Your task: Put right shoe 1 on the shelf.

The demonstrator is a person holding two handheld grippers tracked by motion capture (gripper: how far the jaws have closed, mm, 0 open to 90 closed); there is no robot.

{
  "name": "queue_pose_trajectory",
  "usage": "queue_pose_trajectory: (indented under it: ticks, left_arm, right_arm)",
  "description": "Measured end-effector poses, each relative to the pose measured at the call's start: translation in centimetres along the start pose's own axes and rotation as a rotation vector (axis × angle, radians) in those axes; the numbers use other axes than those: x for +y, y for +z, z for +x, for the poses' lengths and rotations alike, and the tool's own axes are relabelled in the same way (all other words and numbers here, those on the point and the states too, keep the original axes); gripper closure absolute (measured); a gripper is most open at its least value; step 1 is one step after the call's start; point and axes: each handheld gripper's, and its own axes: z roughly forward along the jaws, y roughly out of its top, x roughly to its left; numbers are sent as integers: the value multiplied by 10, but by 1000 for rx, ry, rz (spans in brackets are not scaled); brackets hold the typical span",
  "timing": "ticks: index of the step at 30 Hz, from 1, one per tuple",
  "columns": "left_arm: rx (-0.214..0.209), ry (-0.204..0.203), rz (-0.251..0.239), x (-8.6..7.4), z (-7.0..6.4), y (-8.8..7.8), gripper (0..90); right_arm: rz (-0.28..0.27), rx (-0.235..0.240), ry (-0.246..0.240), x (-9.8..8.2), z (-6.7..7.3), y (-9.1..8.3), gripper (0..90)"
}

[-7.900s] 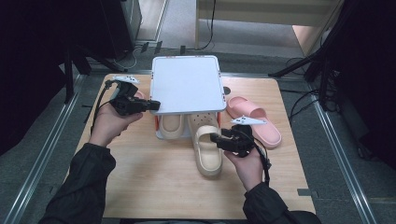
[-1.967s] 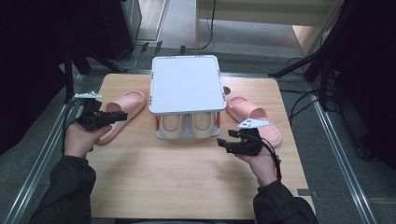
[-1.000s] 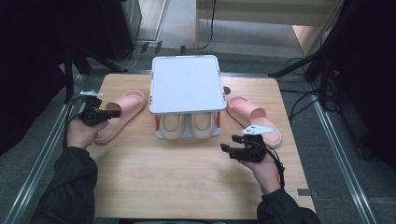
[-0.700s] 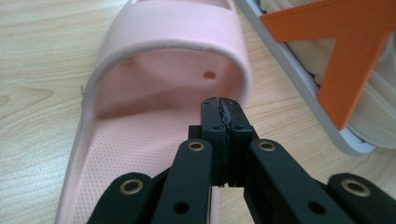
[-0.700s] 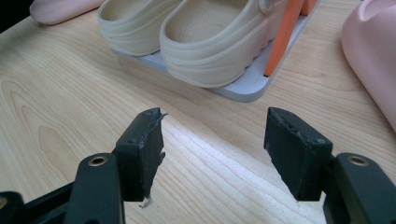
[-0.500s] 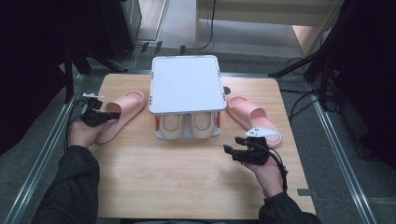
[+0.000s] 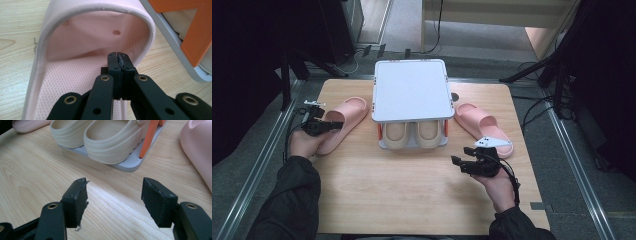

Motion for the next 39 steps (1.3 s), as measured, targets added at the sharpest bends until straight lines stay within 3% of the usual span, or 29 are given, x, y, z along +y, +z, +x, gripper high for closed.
queue_pose_trajectory:
  ticks: [12,21,25,28,32,39]
  left_arm:
    - [-8,52,23,6,-24,11,894]
    - [-34,18,25,9,-31,17,860]
    - [-38,-21,0,10,-25,8,755]
    - [-41,-23,-31,10,-23,-2,706]
    - [-37,-29,-28,8,-21,-13,643]
    - [-37,-32,-61,3,-20,-31,601]
  right_arm:
    - [2,4,-1,0,1,1,382]
    - [11,16,-15,1,5,7,384]
    - [18,20,-19,2,6,9,384]
    - [16,18,-19,2,5,8,384]
    - [9,20,-20,5,5,9,384]
    - [11,38,-30,10,5,15,384]
